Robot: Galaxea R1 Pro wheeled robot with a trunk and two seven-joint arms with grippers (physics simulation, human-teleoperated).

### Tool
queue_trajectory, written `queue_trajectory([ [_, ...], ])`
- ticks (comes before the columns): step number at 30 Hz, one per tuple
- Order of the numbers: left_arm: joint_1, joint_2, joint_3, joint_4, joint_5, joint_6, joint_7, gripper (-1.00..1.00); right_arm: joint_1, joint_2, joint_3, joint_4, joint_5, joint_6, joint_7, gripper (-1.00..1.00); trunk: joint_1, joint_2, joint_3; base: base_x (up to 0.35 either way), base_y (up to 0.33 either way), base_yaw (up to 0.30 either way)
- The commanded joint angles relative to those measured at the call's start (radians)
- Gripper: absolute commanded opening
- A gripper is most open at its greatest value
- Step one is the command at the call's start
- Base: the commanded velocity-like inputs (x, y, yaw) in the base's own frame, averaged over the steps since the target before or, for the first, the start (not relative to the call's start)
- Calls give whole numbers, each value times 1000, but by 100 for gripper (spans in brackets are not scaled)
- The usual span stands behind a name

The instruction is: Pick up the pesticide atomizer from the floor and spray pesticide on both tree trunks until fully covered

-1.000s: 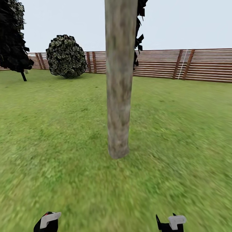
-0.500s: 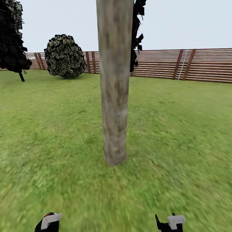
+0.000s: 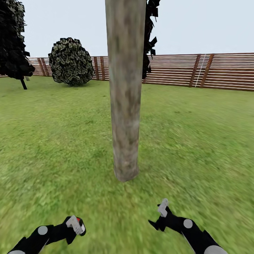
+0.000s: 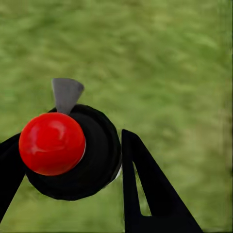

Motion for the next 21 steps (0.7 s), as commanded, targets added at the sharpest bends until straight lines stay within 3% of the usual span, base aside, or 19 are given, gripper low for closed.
queue_trajectory([
  [1,-15,-4,8,0,-38,3,-51,-100,-9,1,2,-6,19,-3,52,100,0,0,-1,0,0,0],
  [2,-44,-12,7,-1,-84,23,-135,-100,-22,4,2,-30,41,2,157,100,0,0,-1,0,0,0],
  [6,-86,-18,4,-2,-143,80,-200,-100,-28,6,2,-60,51,4,236,100,0,0,-1,0,0,0],
  [7,-97,-22,-3,-2,-179,91,-214,-100,-29,12,3,-65,54,4,253,100,0,0,-1,0,0,0],
  [9,-111,-48,-17,-2,-296,111,-273,-100,-29,40,5,-74,64,4,284,100,0,0,-1,0,0,0],
  [13,-112,-73,-19,-3,-347,129,-288,-100,-29,67,5,-77,89,4,302,100,0,0,-1,0,0,0],
  [15,-112,-97,-19,-3,-395,148,-291,-100,-29,99,5,-78,160,4,342,100,0,0,-1,0,0,0],
  [16,-112,-101,-19,-3,-408,152,-292,-100,-29,107,5,-78,183,3,349,-100,0,0,-1,0,0,0],
  [18,-112,-122,-19,-2,-433,158,-292,-100,-31,125,5,-80,230,3,360,-100,0,0,-1,0,0,0],
  [21,-112,-129,-19,-2,-442,158,-292,-100,-31,127,5,-81,239,3,362,-100,0,0,-1,0,0,0],
])
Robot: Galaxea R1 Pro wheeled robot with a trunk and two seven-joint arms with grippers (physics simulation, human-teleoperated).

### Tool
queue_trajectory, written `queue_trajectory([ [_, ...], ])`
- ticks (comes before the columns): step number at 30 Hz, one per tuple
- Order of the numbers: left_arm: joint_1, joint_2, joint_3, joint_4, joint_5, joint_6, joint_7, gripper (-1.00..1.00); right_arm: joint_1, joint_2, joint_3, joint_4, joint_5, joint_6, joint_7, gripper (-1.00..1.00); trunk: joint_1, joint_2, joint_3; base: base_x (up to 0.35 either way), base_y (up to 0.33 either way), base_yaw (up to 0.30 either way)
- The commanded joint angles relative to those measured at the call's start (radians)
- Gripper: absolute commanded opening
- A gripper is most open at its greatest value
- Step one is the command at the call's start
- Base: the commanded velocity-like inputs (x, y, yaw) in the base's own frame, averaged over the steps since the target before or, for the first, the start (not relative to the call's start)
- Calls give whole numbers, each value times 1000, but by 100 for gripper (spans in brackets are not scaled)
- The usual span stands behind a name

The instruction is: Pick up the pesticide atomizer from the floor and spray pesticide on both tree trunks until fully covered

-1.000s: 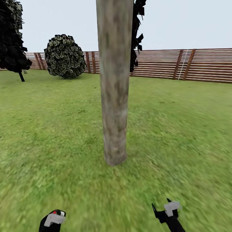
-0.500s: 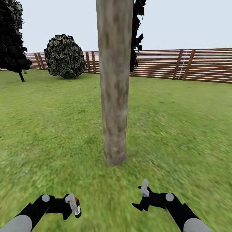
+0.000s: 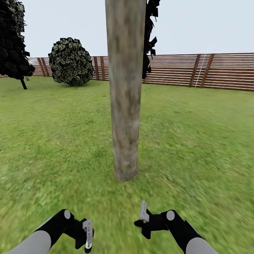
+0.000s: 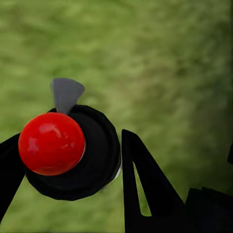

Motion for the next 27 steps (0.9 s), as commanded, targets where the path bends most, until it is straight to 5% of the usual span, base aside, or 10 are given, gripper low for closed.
queue_trajectory([
  [1,0,-2,5,-1,-13,-10,-2,-100,0,1,-1,-4,9,-5,1,-100,0,0,-1,0,0,0],
  [5,0,-29,4,0,-32,-10,-2,-100,0,8,-1,-10,12,-5,3,-100,0,0,-1,0,0,0],
  [6,0,-57,4,1,-61,-10,-2,-100,0,39,1,-11,16,-4,5,-100,0,0,-1,0,0,0],
  [9,0,-96,5,1,-92,-9,-1,-100,0,57,62,-14,15,-3,11,-100,0,0,-1,0,0,0],
  [27,0,-183,7,1,-115,-21,4,-100,-15,72,91,-16,14,-3,12,-100,0,0,-1,0,0,0],
])
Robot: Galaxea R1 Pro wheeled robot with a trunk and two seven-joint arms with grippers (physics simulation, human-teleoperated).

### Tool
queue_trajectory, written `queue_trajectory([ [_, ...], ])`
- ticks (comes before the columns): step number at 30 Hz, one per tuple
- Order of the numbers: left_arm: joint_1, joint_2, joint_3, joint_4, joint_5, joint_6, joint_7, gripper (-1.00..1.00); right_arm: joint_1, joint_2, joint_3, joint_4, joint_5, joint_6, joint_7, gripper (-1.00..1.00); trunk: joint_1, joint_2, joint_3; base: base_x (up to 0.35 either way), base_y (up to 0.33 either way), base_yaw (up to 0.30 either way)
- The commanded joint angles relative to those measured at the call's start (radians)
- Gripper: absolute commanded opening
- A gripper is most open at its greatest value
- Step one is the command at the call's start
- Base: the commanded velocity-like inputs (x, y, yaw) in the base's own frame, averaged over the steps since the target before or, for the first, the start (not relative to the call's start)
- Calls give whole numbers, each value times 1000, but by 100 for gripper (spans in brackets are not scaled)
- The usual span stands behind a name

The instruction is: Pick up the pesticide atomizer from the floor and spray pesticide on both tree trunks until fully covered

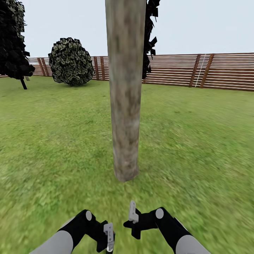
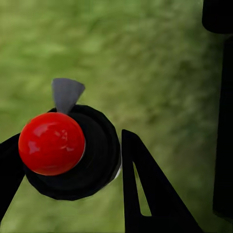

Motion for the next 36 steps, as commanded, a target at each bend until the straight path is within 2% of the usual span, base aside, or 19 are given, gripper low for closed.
queue_trajectory([
  [1,0,-4,5,-1,-10,-11,-2,-100,-2,0,-1,-1,9,-5,1,-100,0,0,-1,0,0,0],
  [12,0,-12,6,-9,-3,-16,1,-100,-11,2,-1,-1,9,-6,1,-100,0,0,-1,0,0,0],
  [25,-1,-53,8,-55,5,-16,3,-100,-12,2,-1,-1,9,-7,1,-100,0,0,-1,0,0,0],
  [36,0,-56,8,-78,22,-17,1,-100,-12,1,0,-1,9,-7,1,-100,0,0,-1,0,0,0],
])
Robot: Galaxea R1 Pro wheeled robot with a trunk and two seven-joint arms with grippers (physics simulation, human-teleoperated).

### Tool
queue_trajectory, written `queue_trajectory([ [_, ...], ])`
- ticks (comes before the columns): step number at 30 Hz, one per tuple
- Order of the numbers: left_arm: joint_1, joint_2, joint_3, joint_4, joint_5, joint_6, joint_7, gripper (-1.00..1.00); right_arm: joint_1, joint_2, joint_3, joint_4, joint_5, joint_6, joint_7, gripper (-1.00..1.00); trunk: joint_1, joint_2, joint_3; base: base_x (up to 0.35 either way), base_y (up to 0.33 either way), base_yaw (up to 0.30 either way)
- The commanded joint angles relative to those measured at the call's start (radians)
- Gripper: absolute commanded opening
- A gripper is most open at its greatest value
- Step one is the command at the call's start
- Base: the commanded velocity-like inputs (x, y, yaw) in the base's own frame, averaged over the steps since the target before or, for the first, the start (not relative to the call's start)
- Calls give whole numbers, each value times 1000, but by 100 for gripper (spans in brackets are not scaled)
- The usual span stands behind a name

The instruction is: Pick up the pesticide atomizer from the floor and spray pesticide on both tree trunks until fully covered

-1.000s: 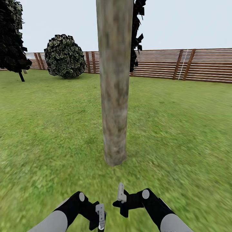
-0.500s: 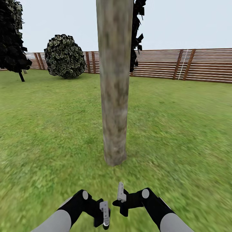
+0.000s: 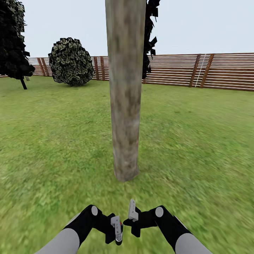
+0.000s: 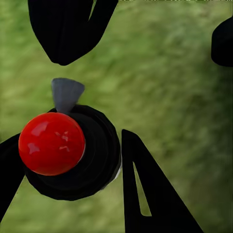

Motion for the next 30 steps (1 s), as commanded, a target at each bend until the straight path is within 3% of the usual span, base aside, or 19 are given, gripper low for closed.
queue_trajectory([
  [1,0,-1,5,-1,-10,-10,-4,-100,0,0,-1,-1,9,-5,1,-100,0,0,-1,0,0,0],
  [21,0,-14,6,-1,-10,-12,-9,-100,0,-1,-1,-1,9,-5,1,-100,0,0,-1,0,0,0],
  [30,0,-1,2,4,-14,-9,-8,-100,0,-1,0,-1,9,-5,1,-100,0,0,-1,0,0,0],
])
